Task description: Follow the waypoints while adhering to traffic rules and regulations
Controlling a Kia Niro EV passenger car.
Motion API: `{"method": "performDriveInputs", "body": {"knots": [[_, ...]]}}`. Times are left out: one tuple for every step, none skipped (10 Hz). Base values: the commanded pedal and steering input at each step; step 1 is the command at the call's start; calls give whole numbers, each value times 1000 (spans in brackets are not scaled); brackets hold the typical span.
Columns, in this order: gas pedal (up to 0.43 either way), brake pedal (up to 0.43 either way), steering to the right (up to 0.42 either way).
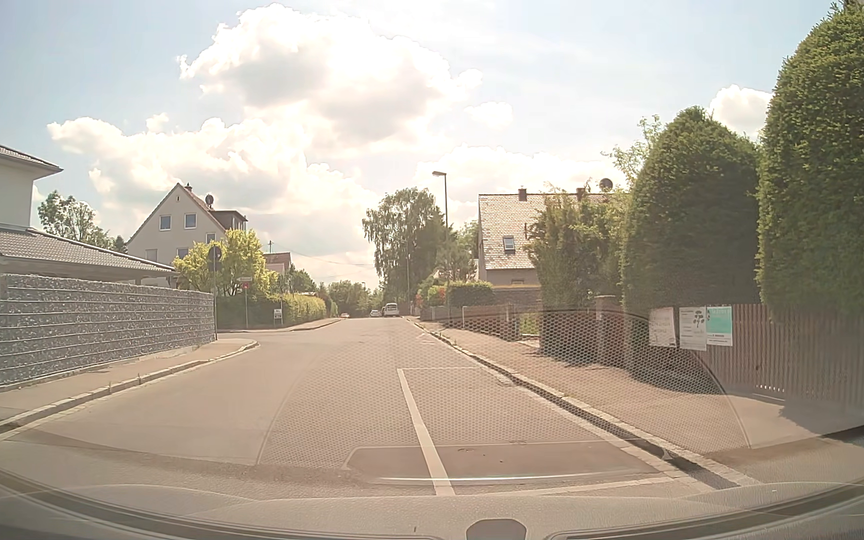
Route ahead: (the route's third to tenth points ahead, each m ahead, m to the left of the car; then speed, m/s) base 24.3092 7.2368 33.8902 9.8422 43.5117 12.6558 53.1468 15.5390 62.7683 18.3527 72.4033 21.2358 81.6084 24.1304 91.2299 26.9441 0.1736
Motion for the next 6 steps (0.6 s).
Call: {"method": "performDriveInputs", "body": {"knots": [[0, 0, -973], [0, 0, -973], [0, 0, -973], [0, 0, -973], [0, 0, -972], [0, 0, -972]]}}
